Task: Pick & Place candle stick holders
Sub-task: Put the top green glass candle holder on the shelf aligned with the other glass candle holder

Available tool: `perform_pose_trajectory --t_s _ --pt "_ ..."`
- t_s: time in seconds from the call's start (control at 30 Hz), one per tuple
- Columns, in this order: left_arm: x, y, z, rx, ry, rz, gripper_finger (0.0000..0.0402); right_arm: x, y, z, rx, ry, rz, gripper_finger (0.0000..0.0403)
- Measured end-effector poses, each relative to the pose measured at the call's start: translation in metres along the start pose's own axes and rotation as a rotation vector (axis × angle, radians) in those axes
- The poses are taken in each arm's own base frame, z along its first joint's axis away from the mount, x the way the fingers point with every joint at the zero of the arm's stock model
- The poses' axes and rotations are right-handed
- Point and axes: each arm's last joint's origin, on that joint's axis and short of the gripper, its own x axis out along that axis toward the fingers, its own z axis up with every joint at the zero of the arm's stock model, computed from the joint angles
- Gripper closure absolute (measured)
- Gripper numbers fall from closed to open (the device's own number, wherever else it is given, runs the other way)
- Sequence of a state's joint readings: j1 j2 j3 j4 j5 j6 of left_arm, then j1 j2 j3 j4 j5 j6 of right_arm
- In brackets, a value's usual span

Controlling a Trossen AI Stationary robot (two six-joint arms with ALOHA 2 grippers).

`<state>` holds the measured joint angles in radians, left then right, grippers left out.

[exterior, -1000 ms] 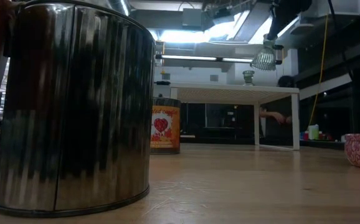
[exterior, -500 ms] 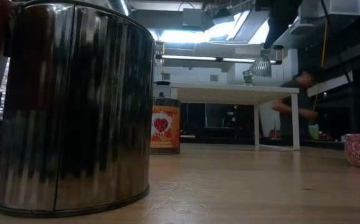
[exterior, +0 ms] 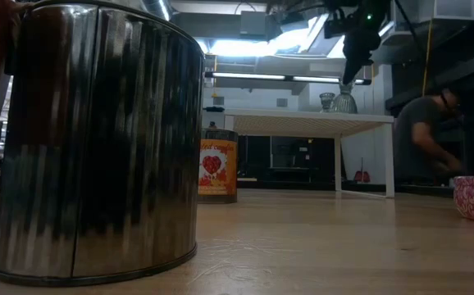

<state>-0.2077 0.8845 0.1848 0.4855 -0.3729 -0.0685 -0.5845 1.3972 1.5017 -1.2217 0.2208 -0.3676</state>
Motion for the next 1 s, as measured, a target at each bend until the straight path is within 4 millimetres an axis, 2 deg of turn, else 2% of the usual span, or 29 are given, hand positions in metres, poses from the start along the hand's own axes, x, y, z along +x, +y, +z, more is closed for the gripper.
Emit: perform_pose_trajectory --t_s 0.3,0.67,1.0 --pt "0.000 0.000 0.000 0.000 0.000 0.000 0.0290 0.014 0.000 0.006 -0.005 0.041 0.010 0.0366" --pt "0.000 0.000 0.000 0.000 0.000 0.000 0.0290 0.016 -0.001 0.008 0.016 0.035 0.002 0.0364" --pt "0.000 0.000 0.000 -0.016 0.000 0.000 0.0290 0.016 0.000 0.008 0.054 0.031 0.010 0.0314"
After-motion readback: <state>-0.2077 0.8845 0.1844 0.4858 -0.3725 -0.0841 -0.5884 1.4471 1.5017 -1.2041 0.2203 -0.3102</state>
